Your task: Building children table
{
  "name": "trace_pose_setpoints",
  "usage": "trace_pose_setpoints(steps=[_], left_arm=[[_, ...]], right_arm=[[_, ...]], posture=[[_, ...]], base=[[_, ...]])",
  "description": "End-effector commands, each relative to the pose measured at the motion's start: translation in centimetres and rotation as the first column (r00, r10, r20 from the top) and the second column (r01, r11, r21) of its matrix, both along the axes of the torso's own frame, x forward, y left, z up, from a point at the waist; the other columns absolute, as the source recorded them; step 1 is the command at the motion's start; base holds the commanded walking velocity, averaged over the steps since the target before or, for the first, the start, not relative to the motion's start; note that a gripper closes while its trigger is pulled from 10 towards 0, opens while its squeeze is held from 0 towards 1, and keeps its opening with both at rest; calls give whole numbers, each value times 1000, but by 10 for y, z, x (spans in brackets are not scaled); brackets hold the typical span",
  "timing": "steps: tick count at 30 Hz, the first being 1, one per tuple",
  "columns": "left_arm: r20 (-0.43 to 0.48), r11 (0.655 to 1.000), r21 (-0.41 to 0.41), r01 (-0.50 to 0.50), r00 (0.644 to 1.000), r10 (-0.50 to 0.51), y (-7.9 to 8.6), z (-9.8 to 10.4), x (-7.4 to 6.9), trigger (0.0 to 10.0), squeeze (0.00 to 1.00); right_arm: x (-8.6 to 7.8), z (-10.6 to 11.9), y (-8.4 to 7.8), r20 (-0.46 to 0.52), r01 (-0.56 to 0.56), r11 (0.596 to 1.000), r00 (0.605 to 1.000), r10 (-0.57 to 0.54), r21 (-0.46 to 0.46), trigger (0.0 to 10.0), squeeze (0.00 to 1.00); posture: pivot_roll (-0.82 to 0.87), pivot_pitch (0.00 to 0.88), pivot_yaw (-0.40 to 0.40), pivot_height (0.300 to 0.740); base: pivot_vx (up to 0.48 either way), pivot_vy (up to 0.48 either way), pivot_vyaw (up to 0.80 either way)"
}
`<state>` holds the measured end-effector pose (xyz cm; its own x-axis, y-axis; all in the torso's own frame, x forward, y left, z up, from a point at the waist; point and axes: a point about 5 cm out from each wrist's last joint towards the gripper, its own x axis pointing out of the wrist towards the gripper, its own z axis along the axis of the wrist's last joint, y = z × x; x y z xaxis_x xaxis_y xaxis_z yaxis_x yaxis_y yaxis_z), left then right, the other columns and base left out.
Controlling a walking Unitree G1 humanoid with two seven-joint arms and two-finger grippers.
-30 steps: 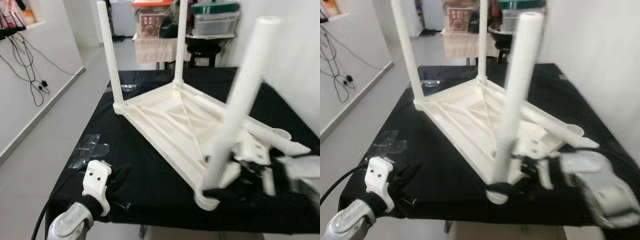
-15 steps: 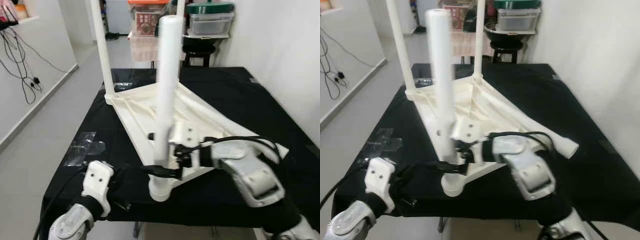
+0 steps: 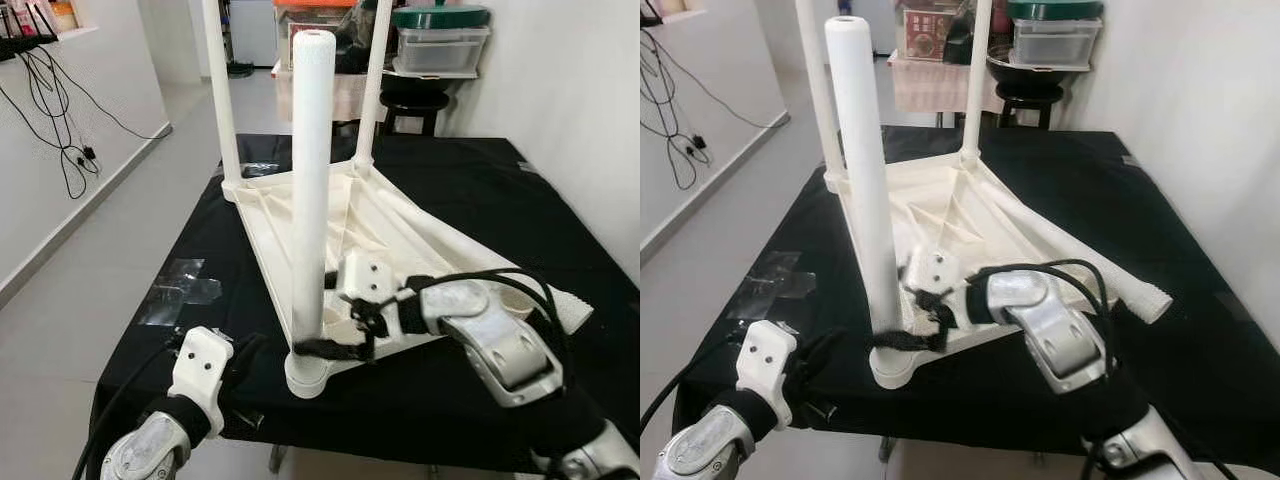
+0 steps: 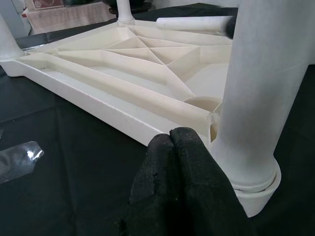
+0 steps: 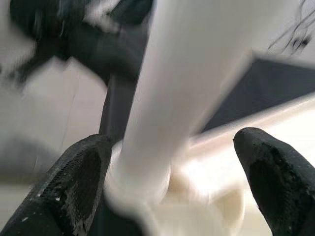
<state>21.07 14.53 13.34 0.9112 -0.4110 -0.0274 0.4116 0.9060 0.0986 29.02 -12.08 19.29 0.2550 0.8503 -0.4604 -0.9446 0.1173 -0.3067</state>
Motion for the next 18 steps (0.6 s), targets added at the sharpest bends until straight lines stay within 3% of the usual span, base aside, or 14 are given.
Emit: trace_pose_setpoints(steps=[1, 4, 6, 11, 18], left_arm=[[-2, 1000, 30, 5, 1000, -5, 1, -2, 0, 10000, 0], [-3, 999, 34, 7, 1000, -6, 1, -2, 0, 10000, 0], [-3, 999, 34, 7, 1000, -6, 1, -2, 0, 10000, 0], [-3, 999, 47, 12, 1000, -12, 2, -2, -1, 10000, 0], [-6, 998, 52, 19, 1000, -19, 1, -2, -4, 10000, 0]], right_arm=[[-2, -4, -7, -20, -20, 999, 1000, 19, -31, 10000, 0], [-1, -8, -20, -42, -13, 996, 999, 9, -91, 10000, 0], [-1, -8, -20, -42, -13, 996, 999, 9, -91, 10000, 0], [4, -12, -46, -83, 14, 980, 996, -31, -200, 10000, 0], [20, -20, -70, -15, 121, 932, 991, -135, -342, 10000, 0]], posture=[[-63, 0, -21, 740], [-62, 0, -17, 740], [-62, 0, -17, 740], [-52, 0, -18, 740], [-48, 0, -21, 740]], base=[[0, 0, 0], [0, 0, 0], [0, 0, 0], [0, 0, 0], [0, 0, 0]])
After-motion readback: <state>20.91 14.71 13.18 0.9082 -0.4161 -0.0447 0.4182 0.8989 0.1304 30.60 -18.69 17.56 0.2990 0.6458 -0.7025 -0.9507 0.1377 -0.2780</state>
